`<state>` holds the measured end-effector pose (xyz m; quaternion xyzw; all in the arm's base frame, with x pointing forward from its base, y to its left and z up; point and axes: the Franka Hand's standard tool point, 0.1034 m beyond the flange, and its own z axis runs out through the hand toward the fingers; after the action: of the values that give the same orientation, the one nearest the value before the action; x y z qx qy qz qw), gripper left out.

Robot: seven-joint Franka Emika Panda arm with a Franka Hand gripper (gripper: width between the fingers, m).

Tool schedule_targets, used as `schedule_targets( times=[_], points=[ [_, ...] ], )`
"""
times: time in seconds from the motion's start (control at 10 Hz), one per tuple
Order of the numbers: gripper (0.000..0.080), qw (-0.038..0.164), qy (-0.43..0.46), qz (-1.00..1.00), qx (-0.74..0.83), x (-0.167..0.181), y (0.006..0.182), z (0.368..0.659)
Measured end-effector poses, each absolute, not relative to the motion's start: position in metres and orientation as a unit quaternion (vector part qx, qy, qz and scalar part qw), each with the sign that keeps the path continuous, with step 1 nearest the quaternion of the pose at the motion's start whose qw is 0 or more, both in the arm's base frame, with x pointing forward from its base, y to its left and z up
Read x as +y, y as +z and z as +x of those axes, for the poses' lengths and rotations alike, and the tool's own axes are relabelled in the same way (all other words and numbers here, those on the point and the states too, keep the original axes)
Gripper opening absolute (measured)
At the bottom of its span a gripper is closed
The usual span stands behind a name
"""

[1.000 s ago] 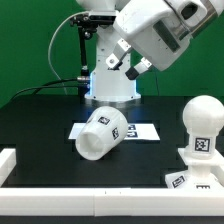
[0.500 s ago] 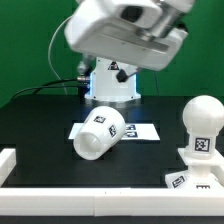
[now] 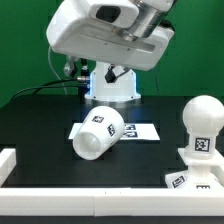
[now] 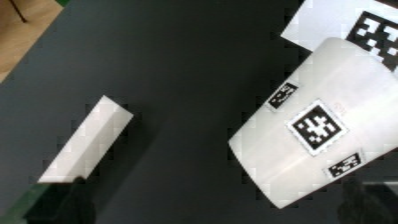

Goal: Assemble lamp

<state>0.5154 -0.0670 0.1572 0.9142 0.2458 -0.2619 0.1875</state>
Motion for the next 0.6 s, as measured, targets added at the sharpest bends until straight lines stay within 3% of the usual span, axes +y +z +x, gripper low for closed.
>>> schedule_targets(
  times=[0.1,0.2,0.3,0.5,0.6],
  points=[
    [0.0698,0.185,-0.264,0.915,0.24,-0.067,0.157,0.515],
    [0.0698,0.154,-0.302,0.924,0.175,-0.065,0.159,0.513],
    [0.0698,0.142,-0.325,0.927,0.122,-0.064,0.159,0.527],
    [0.0698,0.08,-0.402,0.912,0.032,-0.05,0.172,0.54],
    [0.0698,0.082,-0.401,0.912,0.031,-0.055,0.175,0.554]
  ],
)
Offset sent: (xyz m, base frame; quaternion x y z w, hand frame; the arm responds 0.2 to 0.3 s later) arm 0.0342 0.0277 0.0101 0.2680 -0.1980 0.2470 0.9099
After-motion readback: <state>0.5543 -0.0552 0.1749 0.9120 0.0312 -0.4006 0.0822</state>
